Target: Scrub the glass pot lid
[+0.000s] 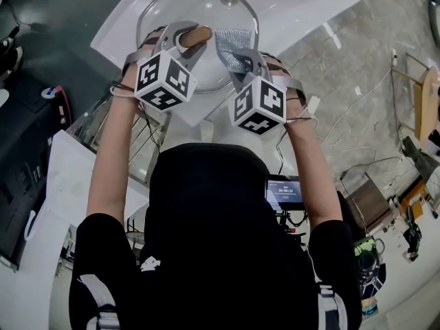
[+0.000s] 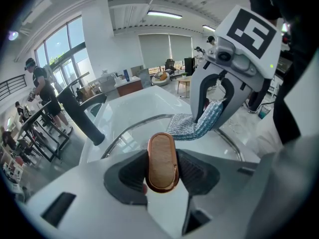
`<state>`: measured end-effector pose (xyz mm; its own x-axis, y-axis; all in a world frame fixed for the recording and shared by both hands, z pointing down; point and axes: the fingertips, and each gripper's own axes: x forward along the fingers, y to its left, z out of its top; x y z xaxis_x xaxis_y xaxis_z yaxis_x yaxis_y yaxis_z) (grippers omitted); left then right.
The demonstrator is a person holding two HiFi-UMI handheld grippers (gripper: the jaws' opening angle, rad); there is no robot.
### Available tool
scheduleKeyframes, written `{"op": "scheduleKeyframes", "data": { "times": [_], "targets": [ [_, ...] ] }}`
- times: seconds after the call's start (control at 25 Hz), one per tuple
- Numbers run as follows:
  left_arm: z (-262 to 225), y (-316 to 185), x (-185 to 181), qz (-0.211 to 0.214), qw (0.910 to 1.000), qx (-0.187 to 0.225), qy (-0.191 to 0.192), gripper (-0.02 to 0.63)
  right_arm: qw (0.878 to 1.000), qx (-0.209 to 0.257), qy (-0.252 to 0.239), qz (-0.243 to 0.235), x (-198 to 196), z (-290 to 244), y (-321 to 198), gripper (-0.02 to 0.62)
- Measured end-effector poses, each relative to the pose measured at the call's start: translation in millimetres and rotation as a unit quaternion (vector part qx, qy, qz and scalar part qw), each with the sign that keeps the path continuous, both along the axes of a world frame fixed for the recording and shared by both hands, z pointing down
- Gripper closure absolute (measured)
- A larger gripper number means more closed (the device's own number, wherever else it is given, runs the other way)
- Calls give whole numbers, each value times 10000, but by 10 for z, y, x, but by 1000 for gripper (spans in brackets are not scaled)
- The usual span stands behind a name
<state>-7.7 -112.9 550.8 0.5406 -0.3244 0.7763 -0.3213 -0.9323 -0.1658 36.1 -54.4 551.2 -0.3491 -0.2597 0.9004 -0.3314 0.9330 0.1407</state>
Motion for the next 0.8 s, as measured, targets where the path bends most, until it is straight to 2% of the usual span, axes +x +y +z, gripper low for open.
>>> {"op": "scheduleKeyframes", "data": {
  "times": [0.36, 0.8],
  "targets": [
    [-17, -18, 21, 16, 10000, -5, 6, 437, 9997, -168, 16, -170, -23, 11, 254, 522],
    [-39, -3, 23, -93, 10000, 7, -11, 437, 9998, -188, -37, -106, -17, -26, 291, 522]
  ]
}}
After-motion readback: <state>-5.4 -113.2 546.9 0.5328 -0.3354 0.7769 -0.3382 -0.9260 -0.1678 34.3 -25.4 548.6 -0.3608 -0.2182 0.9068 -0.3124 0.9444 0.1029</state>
